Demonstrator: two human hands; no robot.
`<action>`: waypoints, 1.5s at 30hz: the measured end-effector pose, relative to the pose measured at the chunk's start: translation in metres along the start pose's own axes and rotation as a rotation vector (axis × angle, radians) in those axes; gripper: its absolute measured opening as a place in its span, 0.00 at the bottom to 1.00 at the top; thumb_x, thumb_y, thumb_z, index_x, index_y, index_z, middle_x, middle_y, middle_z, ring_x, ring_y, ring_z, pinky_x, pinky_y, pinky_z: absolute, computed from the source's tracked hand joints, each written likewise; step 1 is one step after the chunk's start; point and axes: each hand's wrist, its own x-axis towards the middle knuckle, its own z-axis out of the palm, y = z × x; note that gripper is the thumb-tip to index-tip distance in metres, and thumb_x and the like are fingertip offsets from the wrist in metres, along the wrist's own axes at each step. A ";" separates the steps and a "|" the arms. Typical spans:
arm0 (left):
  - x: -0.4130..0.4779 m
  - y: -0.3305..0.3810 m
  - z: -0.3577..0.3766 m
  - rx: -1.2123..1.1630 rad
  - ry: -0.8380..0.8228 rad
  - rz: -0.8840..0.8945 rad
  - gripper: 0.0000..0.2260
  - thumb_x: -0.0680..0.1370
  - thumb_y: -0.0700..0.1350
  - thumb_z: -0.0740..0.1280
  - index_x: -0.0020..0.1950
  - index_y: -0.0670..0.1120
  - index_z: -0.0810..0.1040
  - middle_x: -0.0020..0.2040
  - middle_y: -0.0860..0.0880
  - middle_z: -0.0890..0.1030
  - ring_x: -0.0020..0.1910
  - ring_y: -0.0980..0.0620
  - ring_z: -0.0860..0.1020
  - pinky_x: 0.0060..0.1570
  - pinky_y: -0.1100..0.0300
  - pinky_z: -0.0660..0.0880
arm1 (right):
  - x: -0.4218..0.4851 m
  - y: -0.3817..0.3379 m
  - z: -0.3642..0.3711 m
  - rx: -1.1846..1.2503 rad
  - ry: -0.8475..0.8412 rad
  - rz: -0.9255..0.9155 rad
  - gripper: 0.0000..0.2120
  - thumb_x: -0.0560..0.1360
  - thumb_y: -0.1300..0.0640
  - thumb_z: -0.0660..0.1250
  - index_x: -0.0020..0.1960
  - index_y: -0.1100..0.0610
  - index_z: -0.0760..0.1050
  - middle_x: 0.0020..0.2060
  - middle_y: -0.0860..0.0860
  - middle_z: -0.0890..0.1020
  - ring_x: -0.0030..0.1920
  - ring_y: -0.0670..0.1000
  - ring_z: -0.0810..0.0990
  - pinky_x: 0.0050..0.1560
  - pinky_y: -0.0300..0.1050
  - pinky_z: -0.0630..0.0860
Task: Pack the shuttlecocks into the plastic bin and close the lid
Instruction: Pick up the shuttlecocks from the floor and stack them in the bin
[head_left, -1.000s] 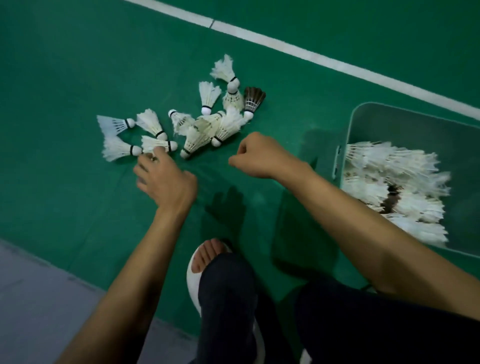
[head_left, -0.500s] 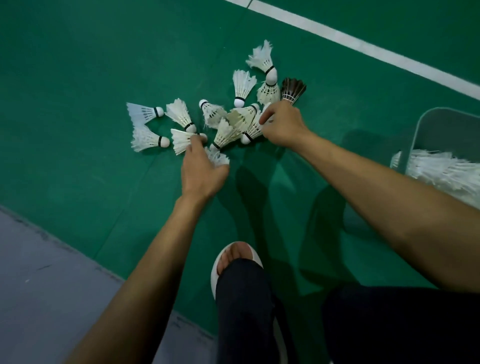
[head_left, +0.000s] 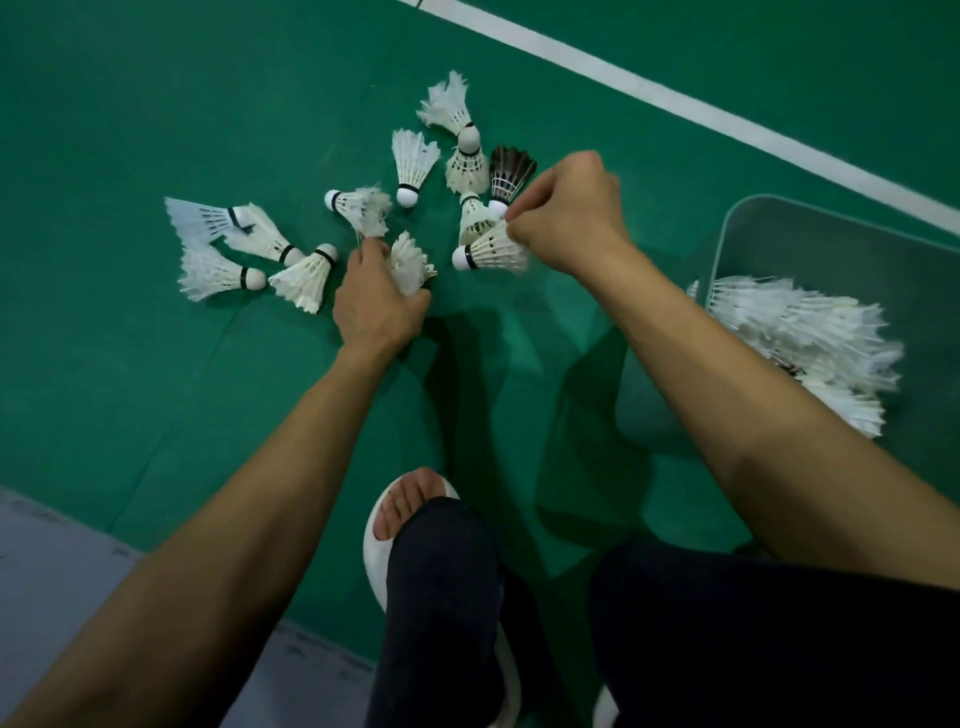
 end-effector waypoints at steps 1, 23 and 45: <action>-0.006 0.002 0.001 -0.013 -0.005 -0.047 0.25 0.69 0.54 0.71 0.63 0.47 0.75 0.58 0.44 0.79 0.54 0.39 0.79 0.52 0.48 0.76 | -0.003 -0.001 -0.009 0.011 0.010 -0.017 0.09 0.68 0.62 0.70 0.40 0.52 0.87 0.37 0.48 0.86 0.45 0.48 0.84 0.45 0.42 0.80; -0.135 0.265 -0.018 -0.546 -0.873 0.583 0.17 0.71 0.36 0.76 0.54 0.45 0.72 0.43 0.49 0.81 0.39 0.54 0.79 0.37 0.62 0.75 | -0.089 0.146 -0.243 0.324 0.148 0.197 0.07 0.69 0.68 0.74 0.40 0.57 0.85 0.37 0.57 0.85 0.31 0.46 0.81 0.36 0.41 0.82; -0.179 0.269 0.072 -0.370 -0.840 0.384 0.18 0.68 0.46 0.81 0.54 0.47 0.81 0.43 0.47 0.87 0.35 0.46 0.85 0.35 0.42 0.84 | -0.103 0.248 -0.225 0.262 0.511 0.342 0.09 0.67 0.65 0.72 0.33 0.52 0.83 0.29 0.44 0.84 0.37 0.40 0.84 0.42 0.38 0.82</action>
